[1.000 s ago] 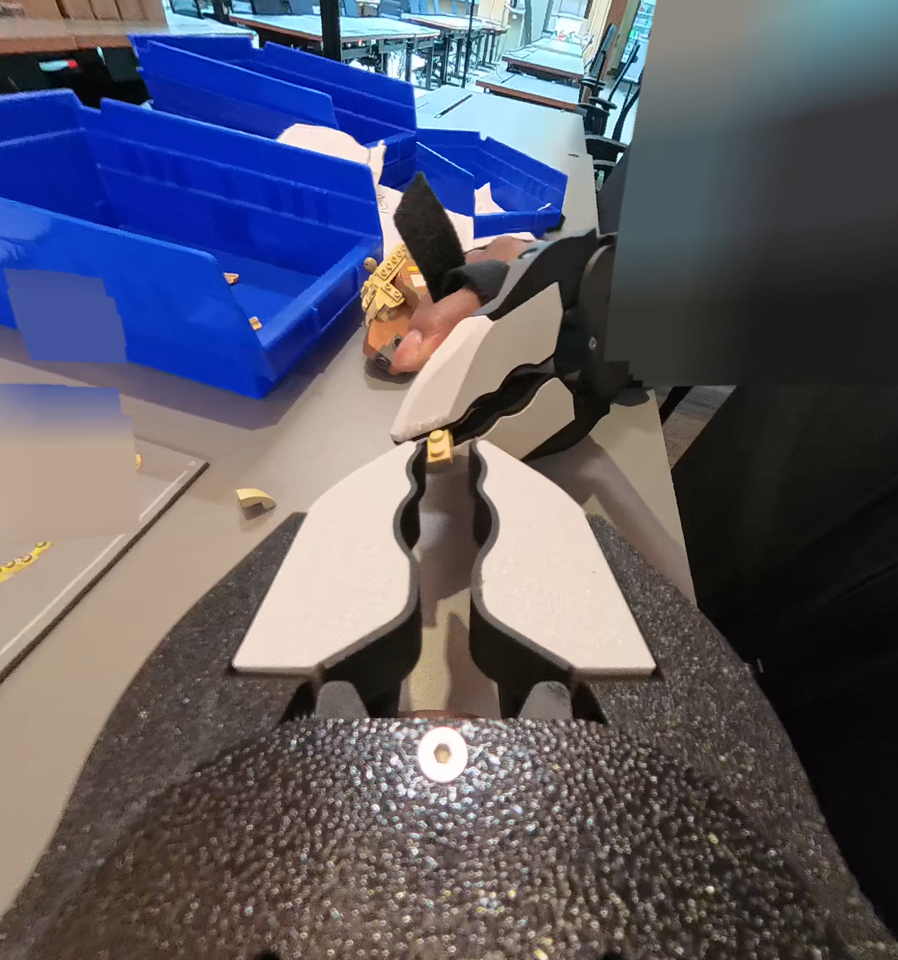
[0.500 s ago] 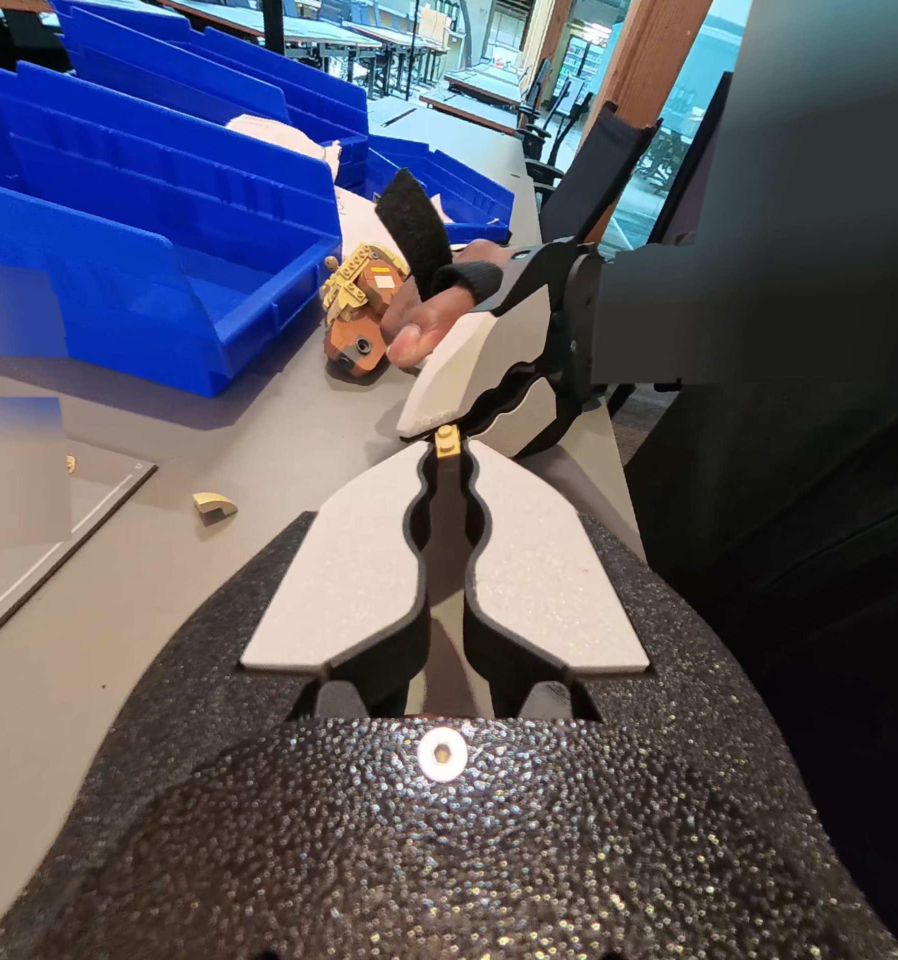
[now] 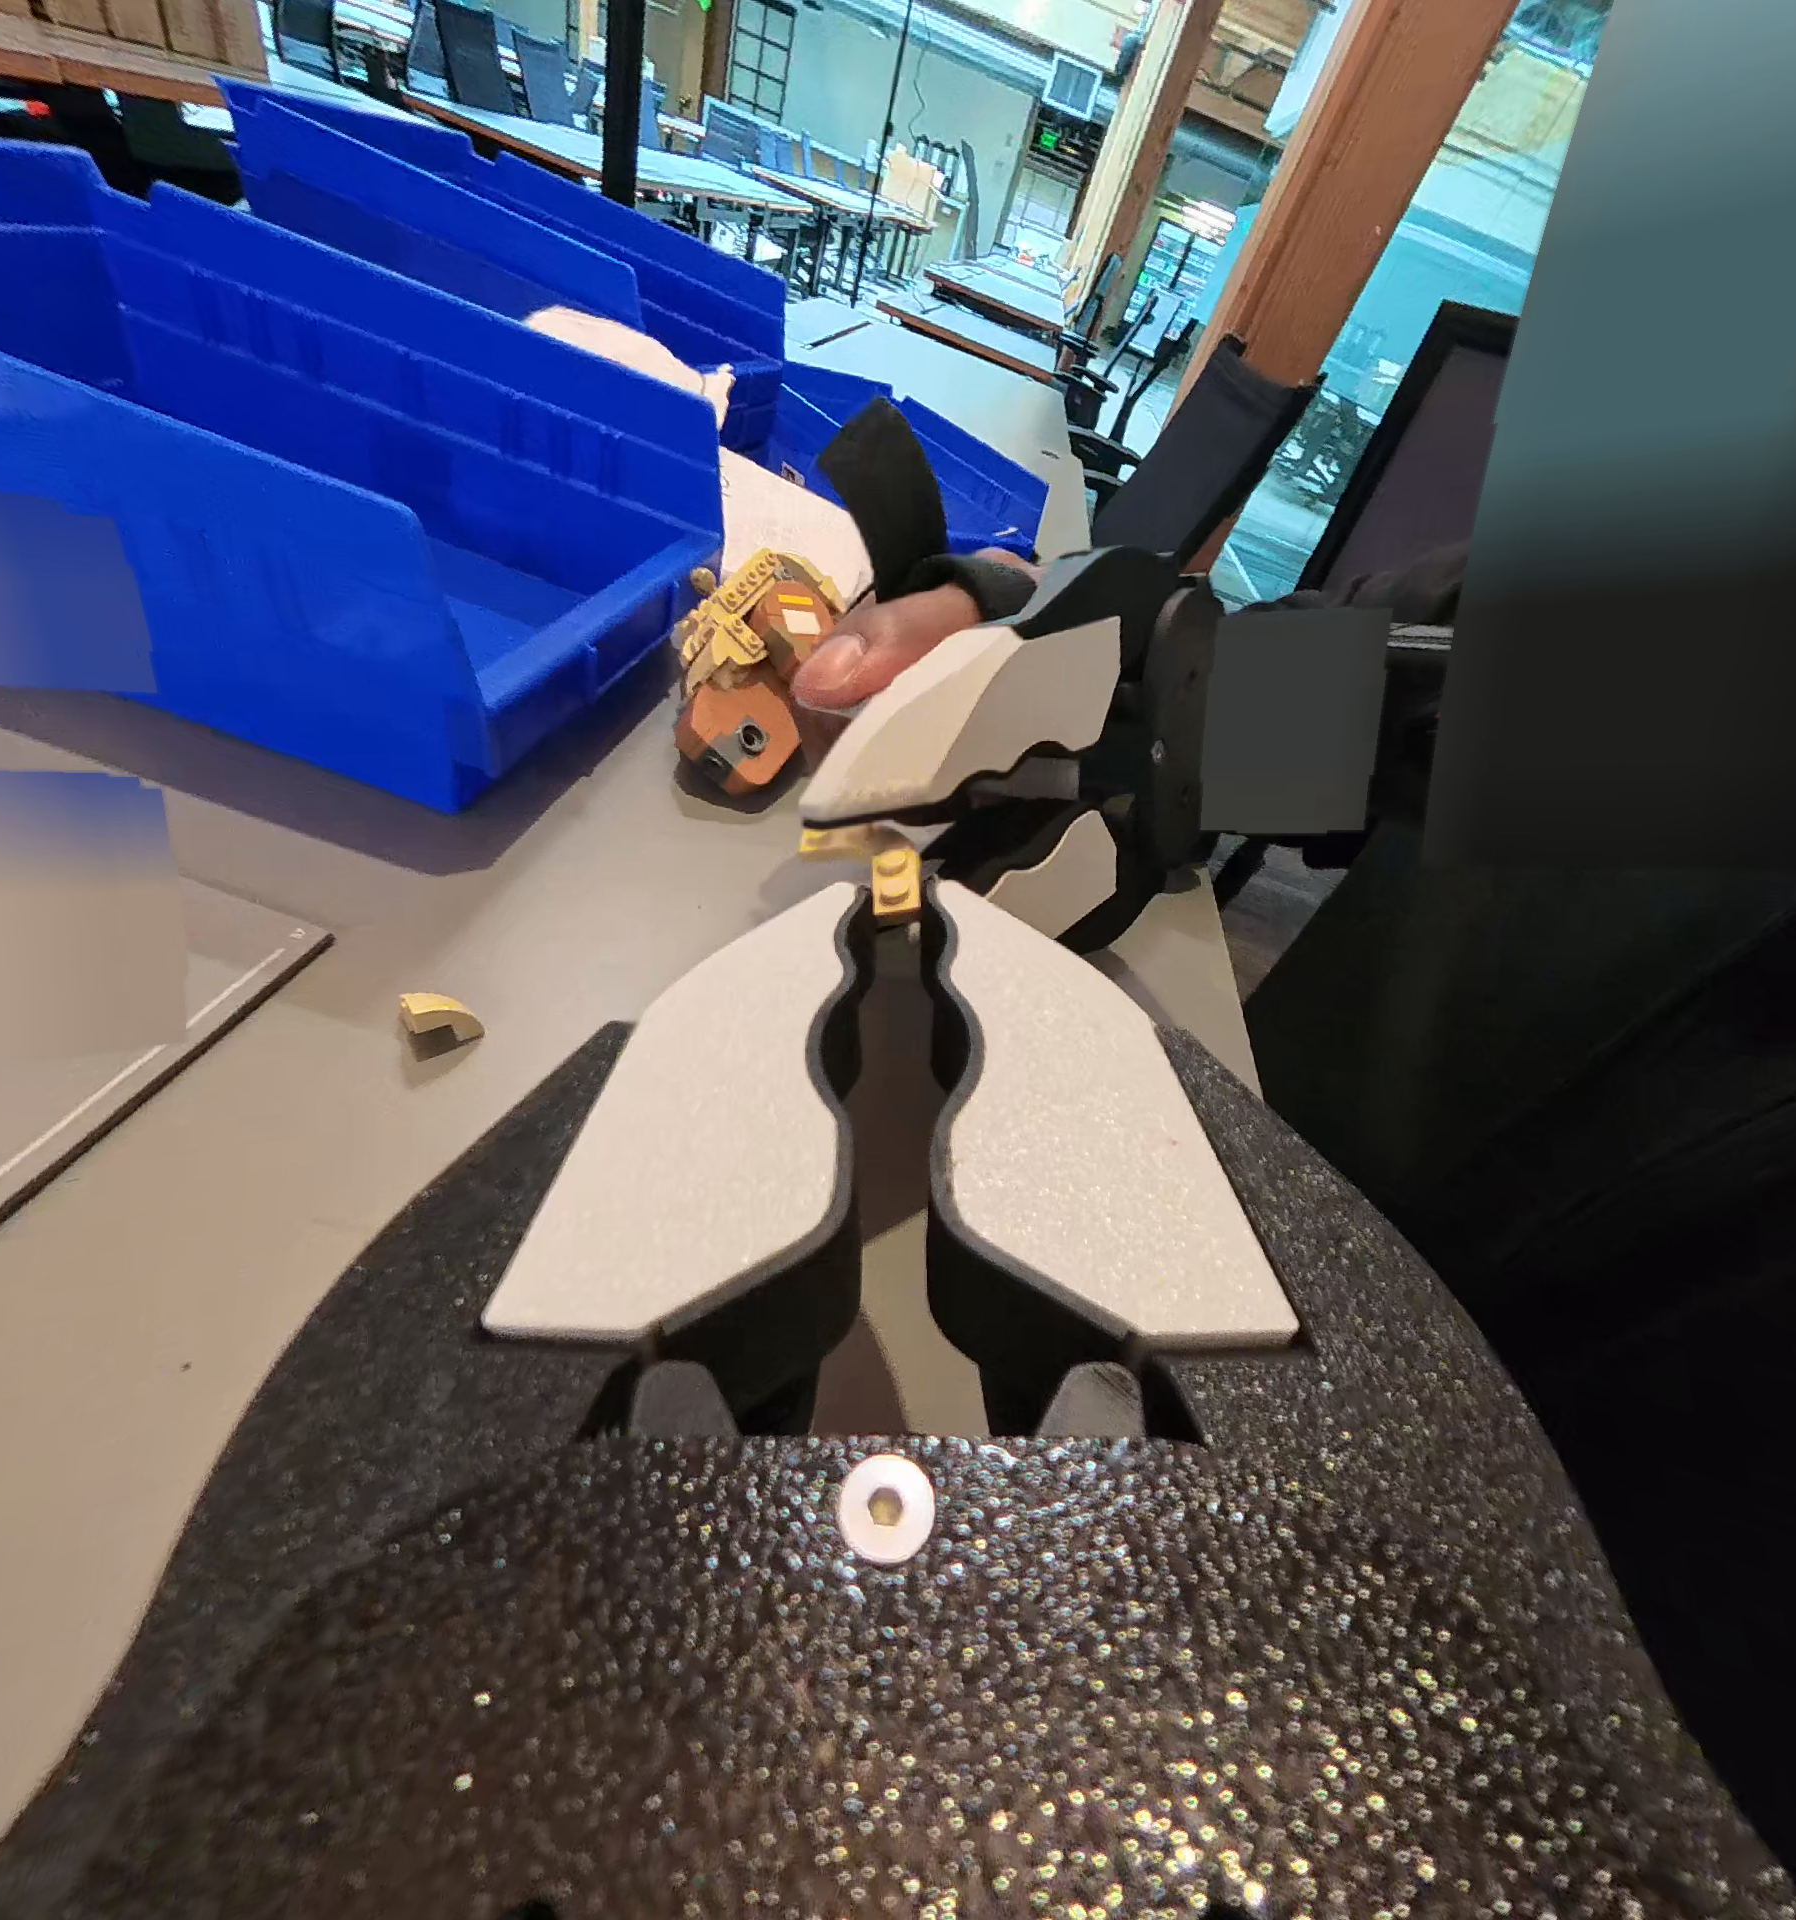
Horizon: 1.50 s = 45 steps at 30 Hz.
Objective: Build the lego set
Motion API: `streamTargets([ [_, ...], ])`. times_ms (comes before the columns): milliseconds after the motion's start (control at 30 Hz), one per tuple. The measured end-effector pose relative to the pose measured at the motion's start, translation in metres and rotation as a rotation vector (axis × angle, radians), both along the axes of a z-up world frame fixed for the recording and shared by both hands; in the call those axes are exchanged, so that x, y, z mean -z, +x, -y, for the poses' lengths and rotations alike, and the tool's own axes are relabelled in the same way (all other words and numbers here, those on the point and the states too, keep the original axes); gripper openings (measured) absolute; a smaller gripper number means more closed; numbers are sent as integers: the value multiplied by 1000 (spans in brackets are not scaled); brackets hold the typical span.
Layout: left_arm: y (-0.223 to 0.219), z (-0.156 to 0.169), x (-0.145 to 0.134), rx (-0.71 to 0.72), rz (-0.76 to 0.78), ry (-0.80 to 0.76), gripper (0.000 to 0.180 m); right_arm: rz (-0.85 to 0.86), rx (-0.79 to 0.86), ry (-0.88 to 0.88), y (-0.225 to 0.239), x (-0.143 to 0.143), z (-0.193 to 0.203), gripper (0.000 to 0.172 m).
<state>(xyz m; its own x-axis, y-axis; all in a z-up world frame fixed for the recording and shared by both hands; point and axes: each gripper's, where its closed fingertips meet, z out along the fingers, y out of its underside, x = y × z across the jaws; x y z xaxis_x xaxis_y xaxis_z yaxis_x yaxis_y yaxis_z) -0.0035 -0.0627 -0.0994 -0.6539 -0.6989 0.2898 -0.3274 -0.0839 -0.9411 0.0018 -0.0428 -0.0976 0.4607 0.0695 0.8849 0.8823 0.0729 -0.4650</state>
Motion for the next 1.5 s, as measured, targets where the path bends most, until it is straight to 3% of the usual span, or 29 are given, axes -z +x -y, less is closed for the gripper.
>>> streamTargets([
  [300,1,-5,1,-43,-36,-7,8,26,-7,6,1,-1,2,6],
  [667,-3,-4,-1,12,-26,4,9,24,-52,9,-5,-2,4,4],
  [1133,-12,3,-10,133,2,-144,8,-50,-145,23,-15,-10,10,4],
  [1500,-10,2,-9,108,-16,-129,10,-37,-138,25,-13,-9,9,4],
])
